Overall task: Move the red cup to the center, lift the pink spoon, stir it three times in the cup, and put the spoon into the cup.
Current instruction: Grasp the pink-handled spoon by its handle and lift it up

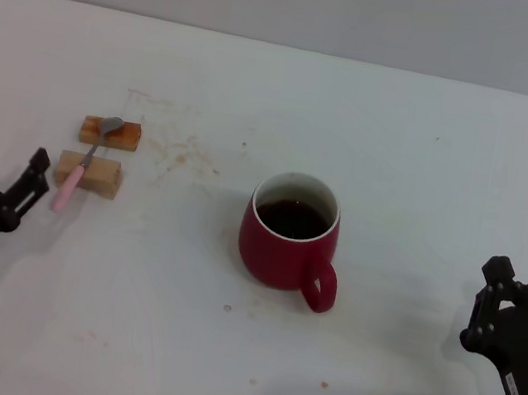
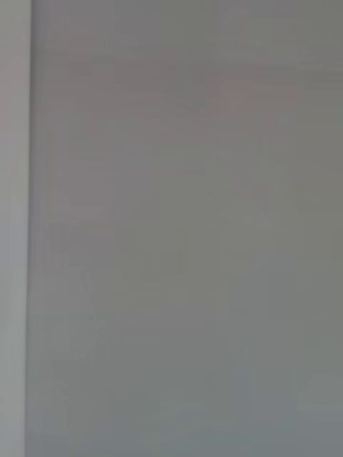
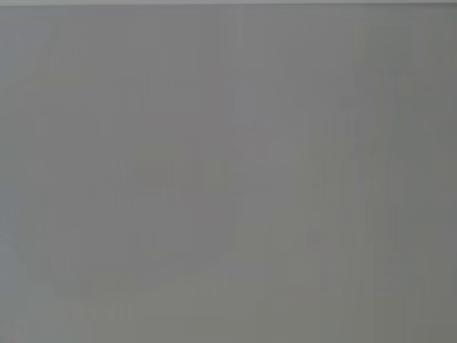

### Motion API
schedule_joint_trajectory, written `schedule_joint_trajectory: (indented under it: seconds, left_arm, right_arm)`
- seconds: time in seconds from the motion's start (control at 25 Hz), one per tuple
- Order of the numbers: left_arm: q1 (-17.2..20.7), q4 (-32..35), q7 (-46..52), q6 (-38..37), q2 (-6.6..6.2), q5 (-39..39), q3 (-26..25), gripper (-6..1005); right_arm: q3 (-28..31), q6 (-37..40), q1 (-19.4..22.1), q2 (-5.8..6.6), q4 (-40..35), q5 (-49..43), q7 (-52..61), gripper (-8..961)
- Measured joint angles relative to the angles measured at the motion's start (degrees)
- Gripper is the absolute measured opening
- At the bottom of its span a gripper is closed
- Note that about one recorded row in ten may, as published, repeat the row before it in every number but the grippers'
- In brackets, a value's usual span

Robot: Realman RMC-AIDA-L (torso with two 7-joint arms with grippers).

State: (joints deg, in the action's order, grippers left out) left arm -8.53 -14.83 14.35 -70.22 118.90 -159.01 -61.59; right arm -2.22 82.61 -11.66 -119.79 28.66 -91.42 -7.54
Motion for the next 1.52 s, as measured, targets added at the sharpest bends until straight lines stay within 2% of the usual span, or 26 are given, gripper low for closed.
schedule_joint_trajectory:
  seconds: [0.2,0.4,0.92,1.52]
  left_arm:
    - [0.1,0.0,0.0,0.5,0.02,0.0,3.9,809]
    - [0.1,0.0,-0.7,0.7,0.07,0.0,5.7,809]
    - [-0.7,-1.2,-2.6,7.3,0.19,0.0,5.9,809]
    - [-0.6,-1.3,-3.9,7.7,0.18,-0.3,6.0,808]
  right_arm:
    - [-0.2,0.1,0.1,-0.01,0.1,0.0,0.0,1]
    - [-0.3,0.1,-0.1,0.0,0.2,-0.2,0.0,1]
    - [-0.5,0.2,-0.3,0.0,0.2,-0.4,0.0,1]
    - [-0.5,0.2,-0.5,0.0,0.3,-0.4,0.0,1]
